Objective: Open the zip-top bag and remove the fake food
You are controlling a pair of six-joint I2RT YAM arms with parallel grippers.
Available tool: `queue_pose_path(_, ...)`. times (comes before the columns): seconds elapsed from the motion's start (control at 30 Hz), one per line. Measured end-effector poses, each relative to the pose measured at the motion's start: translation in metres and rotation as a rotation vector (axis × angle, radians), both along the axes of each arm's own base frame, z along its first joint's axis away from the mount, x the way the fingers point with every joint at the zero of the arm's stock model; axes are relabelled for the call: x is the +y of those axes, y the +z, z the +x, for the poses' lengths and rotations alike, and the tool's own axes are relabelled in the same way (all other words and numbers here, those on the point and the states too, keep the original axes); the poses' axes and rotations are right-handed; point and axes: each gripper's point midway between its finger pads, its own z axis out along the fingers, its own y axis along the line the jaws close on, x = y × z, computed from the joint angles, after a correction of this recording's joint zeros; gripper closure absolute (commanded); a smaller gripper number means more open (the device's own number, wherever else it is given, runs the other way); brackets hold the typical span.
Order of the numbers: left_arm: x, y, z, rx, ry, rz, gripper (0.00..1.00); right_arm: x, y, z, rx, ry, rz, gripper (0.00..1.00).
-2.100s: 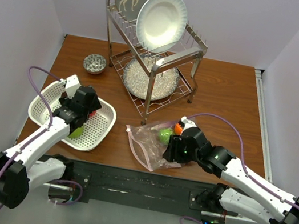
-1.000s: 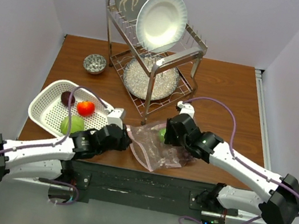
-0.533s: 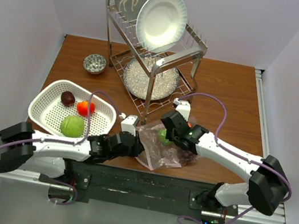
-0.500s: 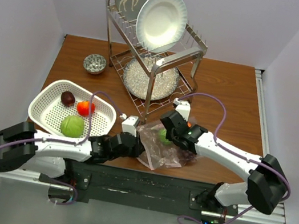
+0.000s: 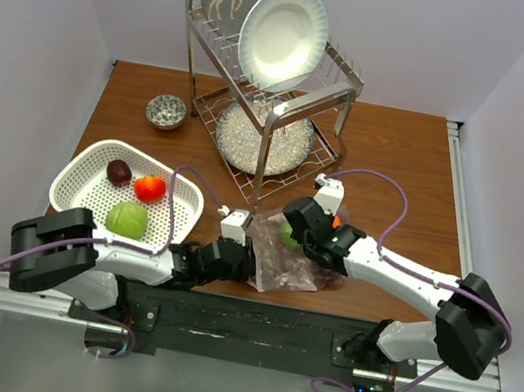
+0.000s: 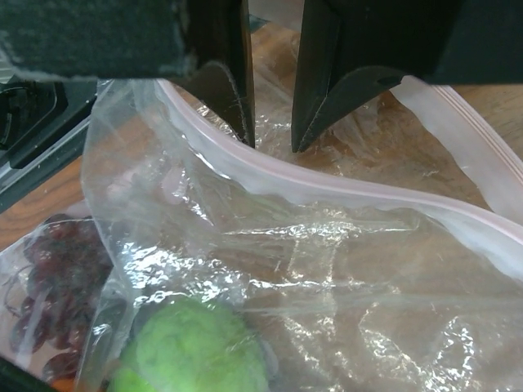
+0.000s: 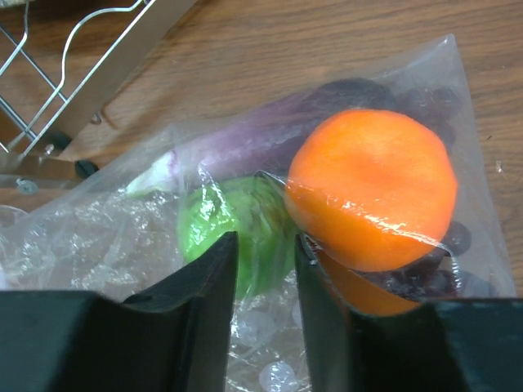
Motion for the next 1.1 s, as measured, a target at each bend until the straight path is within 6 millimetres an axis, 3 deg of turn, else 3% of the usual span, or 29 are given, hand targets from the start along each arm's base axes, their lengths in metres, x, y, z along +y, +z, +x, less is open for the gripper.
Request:
queue_pose_path(0.17,-0.005,-0.005,-0.006,0.003,-0.024,0.008,0.71,0.002,-0.002,0.004,-0.012,-0.012,0.004,0.58)
queue_pose_path(0.3,-0.008,-0.009,-0.014,0.006,-0.048,0.017,0.7,0.009,-0.006,0.01,-0.014,-0.014,0.011,0.67)
queue_pose_path(0.57,-0.009,-0.01,-0.016,-0.008,-0.05,0.027,0.42,0.019,-0.009,0.011,0.007,0.018,0.038,0.66)
queue_pose_path(0.63,-0.009,-0.009,-0.015,-0.016,-0.048,0.027,0.34,0.021,-0.009,0.009,0.022,0.038,0.052,0.64)
queue_pose_path(0.8,-0.01,-0.004,-0.009,-0.051,-0.037,0.022,0.25,0.031,-0.011,-0.002,0.071,0.107,0.104,0.57)
queue_pose_path(1.1,-0.008,0.008,0.007,-0.154,0.0,0.033,0.21,0.053,-0.012,-0.03,0.177,0.25,0.22,0.59)
